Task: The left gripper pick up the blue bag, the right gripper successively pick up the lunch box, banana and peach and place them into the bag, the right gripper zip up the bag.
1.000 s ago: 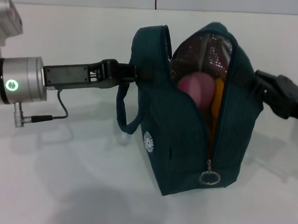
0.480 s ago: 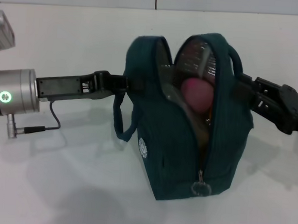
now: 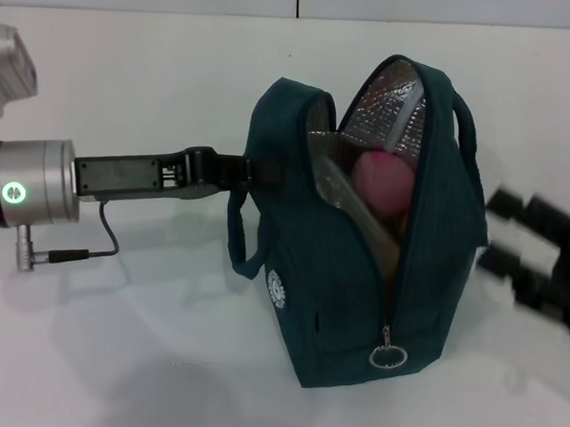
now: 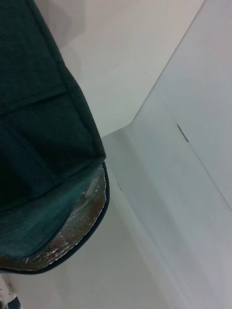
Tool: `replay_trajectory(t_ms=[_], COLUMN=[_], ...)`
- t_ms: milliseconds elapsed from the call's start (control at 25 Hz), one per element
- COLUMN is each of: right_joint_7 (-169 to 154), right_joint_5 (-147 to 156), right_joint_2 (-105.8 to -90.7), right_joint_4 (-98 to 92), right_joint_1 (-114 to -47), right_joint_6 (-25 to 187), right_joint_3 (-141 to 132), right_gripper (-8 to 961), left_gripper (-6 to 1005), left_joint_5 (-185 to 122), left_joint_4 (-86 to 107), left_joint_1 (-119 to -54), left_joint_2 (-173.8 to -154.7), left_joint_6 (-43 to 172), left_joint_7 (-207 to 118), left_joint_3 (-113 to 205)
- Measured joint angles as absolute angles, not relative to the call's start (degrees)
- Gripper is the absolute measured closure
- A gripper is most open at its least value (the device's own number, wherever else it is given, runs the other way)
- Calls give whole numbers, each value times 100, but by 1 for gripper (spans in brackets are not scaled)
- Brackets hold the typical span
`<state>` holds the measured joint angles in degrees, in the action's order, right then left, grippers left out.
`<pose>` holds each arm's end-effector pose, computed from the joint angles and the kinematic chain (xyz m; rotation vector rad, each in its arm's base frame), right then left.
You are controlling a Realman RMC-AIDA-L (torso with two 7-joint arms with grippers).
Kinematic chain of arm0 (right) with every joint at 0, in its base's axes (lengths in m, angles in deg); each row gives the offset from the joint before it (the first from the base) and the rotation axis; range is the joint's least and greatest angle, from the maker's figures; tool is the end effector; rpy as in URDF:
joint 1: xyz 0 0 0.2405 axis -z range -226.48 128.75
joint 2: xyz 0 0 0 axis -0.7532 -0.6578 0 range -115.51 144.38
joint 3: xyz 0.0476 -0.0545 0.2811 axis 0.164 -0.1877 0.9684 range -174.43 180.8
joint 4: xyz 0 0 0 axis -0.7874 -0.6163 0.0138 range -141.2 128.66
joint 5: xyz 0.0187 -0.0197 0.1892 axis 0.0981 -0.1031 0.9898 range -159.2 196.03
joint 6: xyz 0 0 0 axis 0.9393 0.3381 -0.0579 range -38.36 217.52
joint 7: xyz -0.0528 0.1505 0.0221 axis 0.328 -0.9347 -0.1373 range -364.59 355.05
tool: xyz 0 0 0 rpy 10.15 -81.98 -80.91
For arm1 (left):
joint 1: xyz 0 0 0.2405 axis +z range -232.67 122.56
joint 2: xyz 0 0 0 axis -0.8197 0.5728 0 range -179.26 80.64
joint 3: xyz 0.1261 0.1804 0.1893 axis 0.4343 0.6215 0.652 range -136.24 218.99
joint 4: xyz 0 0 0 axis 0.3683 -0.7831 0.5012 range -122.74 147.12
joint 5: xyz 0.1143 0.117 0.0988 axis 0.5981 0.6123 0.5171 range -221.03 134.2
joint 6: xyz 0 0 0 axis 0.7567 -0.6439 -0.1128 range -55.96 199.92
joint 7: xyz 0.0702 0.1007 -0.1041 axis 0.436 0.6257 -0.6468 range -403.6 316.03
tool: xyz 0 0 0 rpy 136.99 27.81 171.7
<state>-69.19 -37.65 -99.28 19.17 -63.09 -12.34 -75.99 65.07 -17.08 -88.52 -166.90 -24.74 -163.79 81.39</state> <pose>0.2698 0.2429 -0.0106 -2.4817 0.5870 1.4593 -0.2400 0.3287 -0.0343 2.3708 1.5783 0.9646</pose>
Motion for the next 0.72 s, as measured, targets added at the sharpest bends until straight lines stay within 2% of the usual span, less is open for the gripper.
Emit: replay_trajectory(t_ms=[200, 480, 720], right_joint_7=[-5664, -4388, -4259], right_joint_5=[-4402, -4486, -4504], right_joint_2=[-10034, -10074, -10085], right_joint_4=[1605, 355, 328], right_joint_1=[-6078, -6223, -6292], right_joint_6=[-1191, -1019, -762], right_joint_3=[-7602, -7723, -8186], right_gripper=[228, 208, 211], left_gripper=[890, 888, 888], left_joint_5=[6521, 6489, 6498], left_joint_4=[-1708, -1708, -1708], left_joint_1=[-8803, -8816, -8835], left_joint_2=[-16690, -16700, -16728], left_joint_6=[-2423, -2356, -2359], left_joint_7=[-16326, -16277, -16283], left_joint_3=[8125, 8120, 8133])
